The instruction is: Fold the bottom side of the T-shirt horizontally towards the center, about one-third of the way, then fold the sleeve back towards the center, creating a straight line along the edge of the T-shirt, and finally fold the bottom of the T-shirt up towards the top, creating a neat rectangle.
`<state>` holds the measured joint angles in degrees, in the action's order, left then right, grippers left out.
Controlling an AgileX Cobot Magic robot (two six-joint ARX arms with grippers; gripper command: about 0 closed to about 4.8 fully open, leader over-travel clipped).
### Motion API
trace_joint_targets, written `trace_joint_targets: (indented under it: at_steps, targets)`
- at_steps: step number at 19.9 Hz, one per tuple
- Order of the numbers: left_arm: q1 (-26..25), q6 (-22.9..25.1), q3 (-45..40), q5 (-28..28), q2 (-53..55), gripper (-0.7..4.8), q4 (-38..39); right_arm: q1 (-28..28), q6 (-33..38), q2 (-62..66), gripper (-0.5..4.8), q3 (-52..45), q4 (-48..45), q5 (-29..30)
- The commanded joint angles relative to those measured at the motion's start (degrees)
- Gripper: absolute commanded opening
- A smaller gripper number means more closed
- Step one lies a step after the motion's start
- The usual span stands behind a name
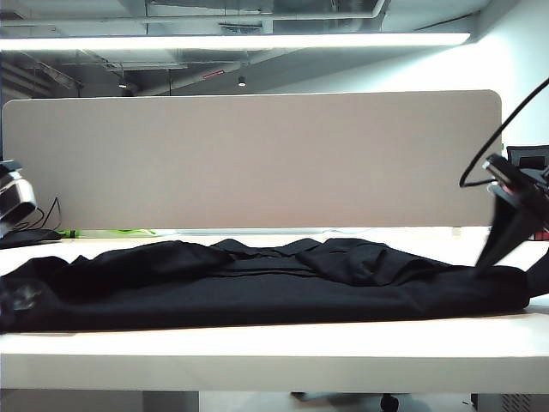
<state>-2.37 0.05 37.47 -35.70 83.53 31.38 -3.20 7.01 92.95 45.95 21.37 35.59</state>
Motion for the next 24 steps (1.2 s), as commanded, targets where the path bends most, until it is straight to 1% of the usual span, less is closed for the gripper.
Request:
trace_joint_targets:
  at_steps: [1, 2, 4, 7, 11, 13, 14, 15, 17, 18, 20, 22, 23, 24]
  targets:
    - [0.15, -0.11, -0.15, -2.05, -0.04, -0.06, -1.97, 0.20, -0.09, 0.15, 0.43, -0.79, 4.09, -2.10]
    - [0.15, -0.09, -0.09, -2.08, -0.04, -0.05, -2.43, 0.20, -0.72, -0.87, -0.05, -0.76, 4.31, -1.62]
    - [0.15, -0.13, -0.11, -2.03, -0.96, -0.05, -2.19, 0.20, -0.79, -4.35, -0.05, -0.76, 5.14, -0.90]
    - [0.15, -2.73, -0.11, -1.53, -8.85, -0.05, -1.49, 0.17, -0.72, -15.47, -0.05, -0.76, 8.50, -1.90]
    - [0.20, -6.60, -0.09, -1.81, -25.44, -0.05, 4.85, 0.20, -0.74, -27.19, -0.05, -0.76, 15.28, -2.47]
    - [0.20, -9.75, 0.17, -1.33, -32.96, -0.05, 4.61, 0.20, 0.55, -31.26, -0.05, -0.72, 16.06, -2.64]
    - [0.20, -11.37, 1.92, 0.15, -35.30, -0.05, 2.34, 0.17, 2.05, -32.74, -0.05, -0.66, 13.55, -3.65]
    - [0.20, -11.47, 2.84, 0.20, -35.23, -0.06, 0.94, 0.17, 2.73, -32.76, -0.05, -0.66, 11.58, -4.22]
    - [0.15, -11.89, 5.90, 2.01, -31.45, -0.06, -5.88, 0.17, 6.23, -30.51, -0.05, 0.50, 3.37, -5.40]
    - [0.15, -12.35, 6.91, 1.99, -29.86, -0.06, -6.97, 0.17, 6.51, -29.22, -0.05, 1.51, 2.29, -5.49]
    - [0.17, -12.26, 12.50, 0.68, -20.31, -0.06, -9.53, 0.22, 6.45, -21.00, -0.05, 8.07, 1.01, -5.07]
    - [0.37, -10.64, 17.07, 0.76, -12.90, -0.06, -11.39, 0.74, 6.47, -14.49, -0.05, 13.73, 0.20, -3.89]
    - [0.59, -10.58, 19.65, 0.76, -8.87, -0.06, -13.42, 0.98, 6.49, -11.47, -0.05, 16.57, -0.70, -3.63]
    - [0.79, -10.60, 22.23, 0.35, -5.49, -0.06, -13.84, 1.68, 6.54, -8.15, -0.05, 19.96, -0.79, -3.50]
